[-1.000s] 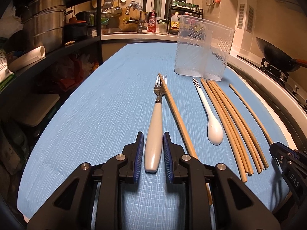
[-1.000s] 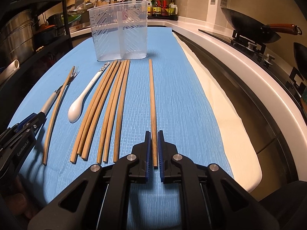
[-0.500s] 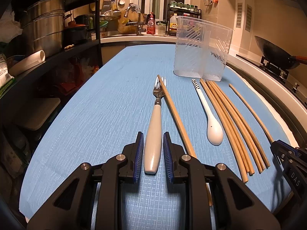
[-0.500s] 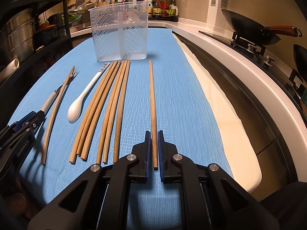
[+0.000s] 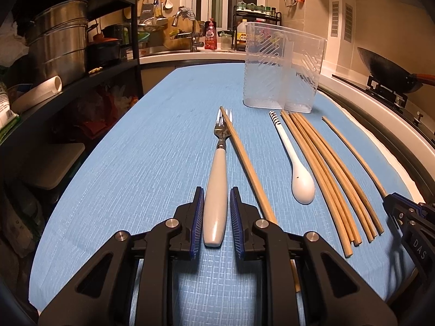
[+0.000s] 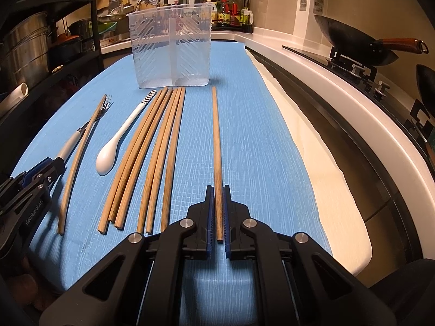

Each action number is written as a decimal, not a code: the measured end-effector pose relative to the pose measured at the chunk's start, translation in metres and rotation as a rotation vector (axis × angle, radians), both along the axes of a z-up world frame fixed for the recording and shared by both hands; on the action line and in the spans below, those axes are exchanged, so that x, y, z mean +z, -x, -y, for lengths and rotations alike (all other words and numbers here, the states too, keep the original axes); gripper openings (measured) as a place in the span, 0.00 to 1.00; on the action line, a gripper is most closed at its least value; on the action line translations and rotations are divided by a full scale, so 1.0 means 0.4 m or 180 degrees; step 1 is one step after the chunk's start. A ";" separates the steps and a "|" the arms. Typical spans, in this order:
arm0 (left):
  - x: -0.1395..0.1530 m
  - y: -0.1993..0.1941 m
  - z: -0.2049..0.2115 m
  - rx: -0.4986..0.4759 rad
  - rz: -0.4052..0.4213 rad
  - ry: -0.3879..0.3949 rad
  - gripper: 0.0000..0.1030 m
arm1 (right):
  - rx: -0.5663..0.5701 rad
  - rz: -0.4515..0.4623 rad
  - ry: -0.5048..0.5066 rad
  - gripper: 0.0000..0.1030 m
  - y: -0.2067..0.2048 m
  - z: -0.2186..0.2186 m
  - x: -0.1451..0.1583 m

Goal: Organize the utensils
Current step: 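Lift the fork with the left tool while the right tool holds the chopstick, then carry the fork with the left tool over the clear container while the right tool carries the chopstick there, then open the left tool to drop the fork into the container while the right tool drops the chopstick, then grasp another wooden chopstick with the right tool while the left tool reaches a loose chopstick, then close the left tool on the loose wooden chopstick, then hold the chopstick in the left tool while the right tool holds its chopstick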

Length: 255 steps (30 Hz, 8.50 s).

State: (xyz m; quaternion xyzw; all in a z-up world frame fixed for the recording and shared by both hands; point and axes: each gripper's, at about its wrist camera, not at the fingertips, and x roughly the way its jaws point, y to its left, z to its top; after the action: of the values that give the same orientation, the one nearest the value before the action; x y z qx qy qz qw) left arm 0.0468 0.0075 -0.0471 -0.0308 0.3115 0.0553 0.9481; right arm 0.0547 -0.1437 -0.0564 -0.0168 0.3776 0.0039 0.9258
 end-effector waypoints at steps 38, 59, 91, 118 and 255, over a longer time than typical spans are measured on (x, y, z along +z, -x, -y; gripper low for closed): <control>0.251 0.066 -0.075 -0.0207 0.0749 0.0179 0.17 | 0.0283 0.0949 -0.0167 0.05 0.110 0.047 0.270; 0.412 -0.230 -0.108 -0.0599 0.0195 0.0370 0.17 | 0.0645 0.0820 -0.0293 0.05 -0.158 0.027 0.448; 0.508 -0.587 0.029 -0.1024 0.0141 0.0272 0.17 | 0.0526 0.0974 -0.0521 0.06 -0.446 0.013 0.555; 0.364 -0.097 0.028 -0.0664 0.0780 0.0063 0.44 | 0.0372 0.1094 -0.0440 0.40 -0.048 0.045 0.382; -0.016 0.085 0.055 0.0031 0.0217 -0.0130 0.07 | 0.0067 -0.0098 -0.0090 0.08 -0.009 -0.005 0.007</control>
State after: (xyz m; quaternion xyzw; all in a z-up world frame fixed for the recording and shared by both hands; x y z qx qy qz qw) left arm 0.0126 -0.0145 -0.0535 -0.0148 0.2777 0.0652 0.9583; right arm 0.0585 -0.1419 -0.0537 -0.0077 0.3915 0.0193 0.9199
